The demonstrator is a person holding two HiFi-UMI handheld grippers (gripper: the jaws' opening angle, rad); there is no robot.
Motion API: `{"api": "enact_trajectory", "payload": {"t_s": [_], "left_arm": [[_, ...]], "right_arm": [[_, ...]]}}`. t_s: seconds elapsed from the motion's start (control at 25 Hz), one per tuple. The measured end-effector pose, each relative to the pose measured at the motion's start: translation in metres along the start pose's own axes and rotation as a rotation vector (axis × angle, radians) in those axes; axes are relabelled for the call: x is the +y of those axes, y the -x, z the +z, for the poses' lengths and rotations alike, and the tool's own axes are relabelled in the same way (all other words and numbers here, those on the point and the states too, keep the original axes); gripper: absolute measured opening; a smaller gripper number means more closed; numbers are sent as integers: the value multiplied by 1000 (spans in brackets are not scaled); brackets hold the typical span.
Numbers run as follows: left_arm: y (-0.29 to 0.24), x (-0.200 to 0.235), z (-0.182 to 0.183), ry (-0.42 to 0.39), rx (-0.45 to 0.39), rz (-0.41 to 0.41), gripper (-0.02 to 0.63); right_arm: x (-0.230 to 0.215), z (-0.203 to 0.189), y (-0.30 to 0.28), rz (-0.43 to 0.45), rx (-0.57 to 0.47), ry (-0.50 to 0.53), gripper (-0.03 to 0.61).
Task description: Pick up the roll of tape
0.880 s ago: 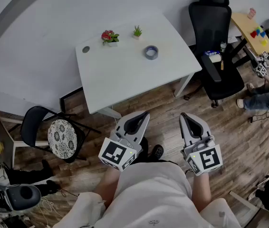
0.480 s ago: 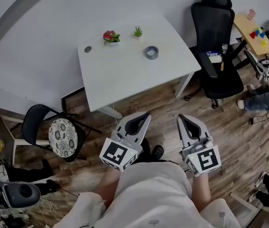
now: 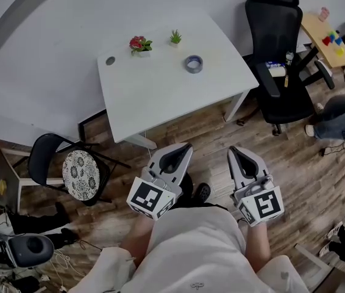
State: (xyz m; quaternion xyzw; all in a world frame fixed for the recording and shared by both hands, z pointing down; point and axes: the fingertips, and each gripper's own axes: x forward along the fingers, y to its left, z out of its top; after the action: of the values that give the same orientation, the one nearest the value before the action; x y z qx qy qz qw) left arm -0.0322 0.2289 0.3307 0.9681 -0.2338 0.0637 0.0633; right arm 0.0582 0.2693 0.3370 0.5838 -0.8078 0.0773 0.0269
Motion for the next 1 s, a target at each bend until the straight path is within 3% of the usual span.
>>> {"api": "enact_trajectory", "payload": {"t_s": [0.4,0.8,0.92,1.0], "left_arm": [[-30,57,-3,32,27,2,21],[-64,126,12,19,21,-52,25],[-70,152,16,15,25,-51,95],[-74,170,18,11,21,-49,100]], "right_arm": [[-12,4,-64,49,42,-6,8],[-26,20,-141,68,82,16,67],[-29,25,-164,55,85,15,73],[-30,28,-180,44,85,19,78]]}}
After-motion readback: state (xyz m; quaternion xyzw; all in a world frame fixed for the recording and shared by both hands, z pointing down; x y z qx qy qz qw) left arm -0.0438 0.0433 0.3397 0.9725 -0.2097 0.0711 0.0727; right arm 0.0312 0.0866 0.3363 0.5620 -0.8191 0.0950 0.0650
